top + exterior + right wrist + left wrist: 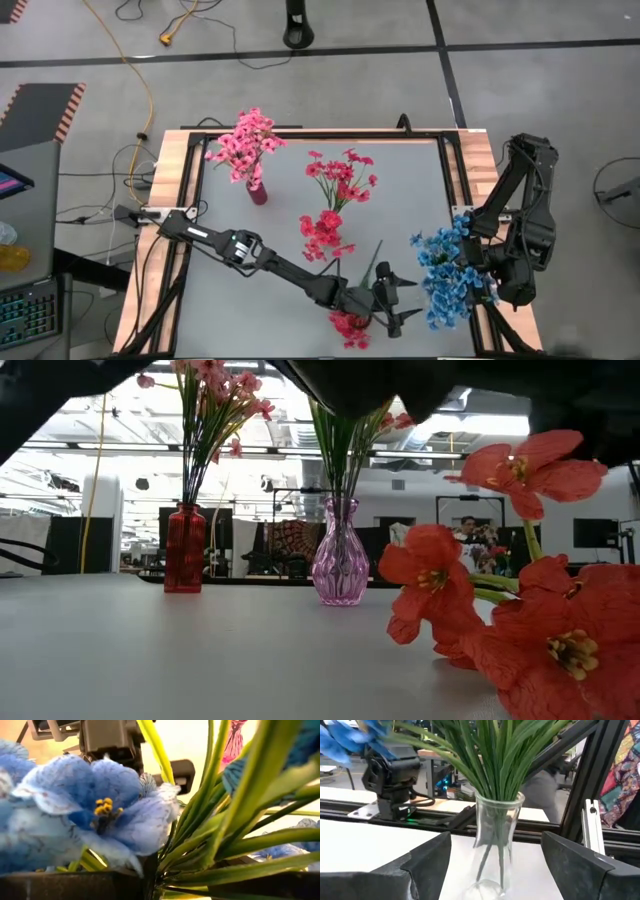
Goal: Sort flowers into vase by color
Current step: Put the blue flowers into the transparent vase
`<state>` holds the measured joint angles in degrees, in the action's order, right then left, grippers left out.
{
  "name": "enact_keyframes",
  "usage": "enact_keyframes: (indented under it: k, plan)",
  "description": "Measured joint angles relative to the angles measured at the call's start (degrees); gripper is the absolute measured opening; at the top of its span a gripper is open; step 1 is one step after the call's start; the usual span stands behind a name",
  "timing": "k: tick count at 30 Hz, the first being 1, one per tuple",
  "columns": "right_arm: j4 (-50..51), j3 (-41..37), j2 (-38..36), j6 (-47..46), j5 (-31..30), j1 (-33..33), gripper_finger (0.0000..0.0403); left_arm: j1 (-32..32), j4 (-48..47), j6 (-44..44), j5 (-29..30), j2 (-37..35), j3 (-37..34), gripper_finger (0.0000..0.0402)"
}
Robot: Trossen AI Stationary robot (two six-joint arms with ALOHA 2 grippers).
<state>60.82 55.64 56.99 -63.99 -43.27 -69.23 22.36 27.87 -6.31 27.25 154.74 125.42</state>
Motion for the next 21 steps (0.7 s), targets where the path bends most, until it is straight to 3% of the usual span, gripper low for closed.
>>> enact_keyframes:
  k: [8, 21]
  plan:
    - [0.02, 0.0, 0.0, 0.0, -0.02, 0.0, 0.0162, -0.78, -0.26, 2.65, -1.41, 6.59, 9.34, 0.0297]
    - [0.15, 0.0, 0.0, 0.02, -0.07, 0.0, 0.0162, -2.59, 3.71, 0.18, -4.78, 7.58, 9.25, 0.0297]
